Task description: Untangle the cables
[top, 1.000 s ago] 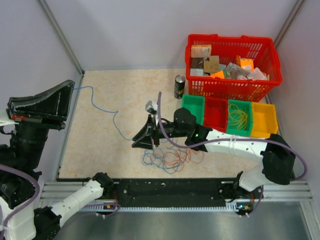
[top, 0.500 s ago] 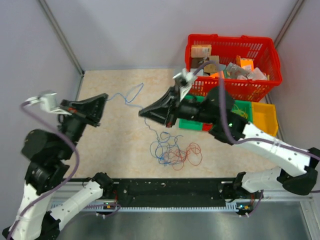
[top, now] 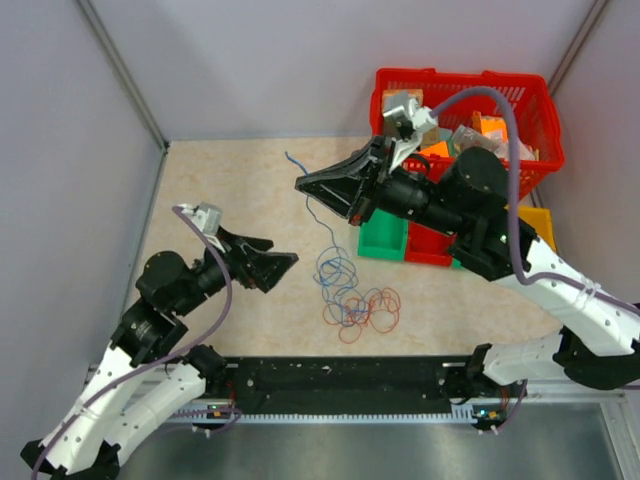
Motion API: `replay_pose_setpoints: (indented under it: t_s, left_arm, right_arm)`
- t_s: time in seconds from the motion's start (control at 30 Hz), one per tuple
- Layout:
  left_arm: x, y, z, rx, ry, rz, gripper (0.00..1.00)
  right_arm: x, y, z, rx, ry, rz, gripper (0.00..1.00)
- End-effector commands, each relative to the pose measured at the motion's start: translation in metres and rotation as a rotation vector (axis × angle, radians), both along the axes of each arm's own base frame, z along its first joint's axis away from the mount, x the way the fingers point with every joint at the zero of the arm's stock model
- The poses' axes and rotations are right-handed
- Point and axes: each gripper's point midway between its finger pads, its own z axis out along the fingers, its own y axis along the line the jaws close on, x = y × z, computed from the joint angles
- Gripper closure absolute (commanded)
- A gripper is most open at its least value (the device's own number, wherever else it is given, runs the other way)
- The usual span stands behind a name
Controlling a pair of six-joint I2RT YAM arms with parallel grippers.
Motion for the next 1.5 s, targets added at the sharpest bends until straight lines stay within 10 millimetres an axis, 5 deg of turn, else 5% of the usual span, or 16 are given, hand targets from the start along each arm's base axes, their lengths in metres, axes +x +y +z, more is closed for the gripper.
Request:
replay_pose_setpoints:
  t_s: [0.0, 0.2, 0.3, 0.43, 0.53, 0.73, 0.9, 1.07, 1.3, 1.47]
  left_arm:
    - [-0.037, -0.041, -0.009, -0.088, -0.048, -0.341, 0.02]
    - [-0.02, -0.05, -0.035, -0.096, -0.006, -0.306, 0.02]
    - [0.002, -0.057, -0.064, -0.067, 0.09, -0.25, 0.08]
    - [0.02, -0.064, -0.118, -0.017, 0.271, -0.189, 0.4]
    - [0.015, -0.069, -0.153, 0.004, 0.371, -0.216, 0.53]
    - [0.018, -0.039, -0.212, 0.104, 0.494, -0.035, 0.74]
    - [0.018, -0.024, -0.224, 0.148, 0.531, 0.046, 0.74]
    - [0.019, -0.02, -0.218, 0.143, 0.515, 0.066, 0.72]
    - [0.018, -0.027, -0.209, 0.13, 0.517, 0.033, 0.7]
    - [0.018, -0.033, -0.203, 0.121, 0.522, -0.001, 0.68]
  right_arm:
    - [0.012, -0.003, 0.0, -0.016, 0.004, -0.069, 1.0]
    - [0.007, -0.005, 0.005, -0.005, 0.002, -0.047, 1.0]
    - [0.003, -0.005, 0.009, 0.009, 0.005, -0.028, 1.0]
    - [-0.002, -0.015, 0.019, 0.034, -0.005, -0.03, 1.0]
    - [-0.002, -0.029, 0.028, 0.05, -0.029, -0.069, 1.0]
    - [-0.01, -0.062, 0.054, 0.105, -0.088, -0.124, 1.0]
    - [0.016, -0.093, 0.047, 0.07, -0.122, -0.342, 1.0]
    - [0.056, -0.117, 0.008, -0.038, -0.11, -0.591, 1.0]
    - [0.124, -0.125, -0.101, -0.248, 0.037, -0.761, 1.0]
    - [0.154, -0.124, -0.183, -0.4, 0.133, -0.831, 1.0]
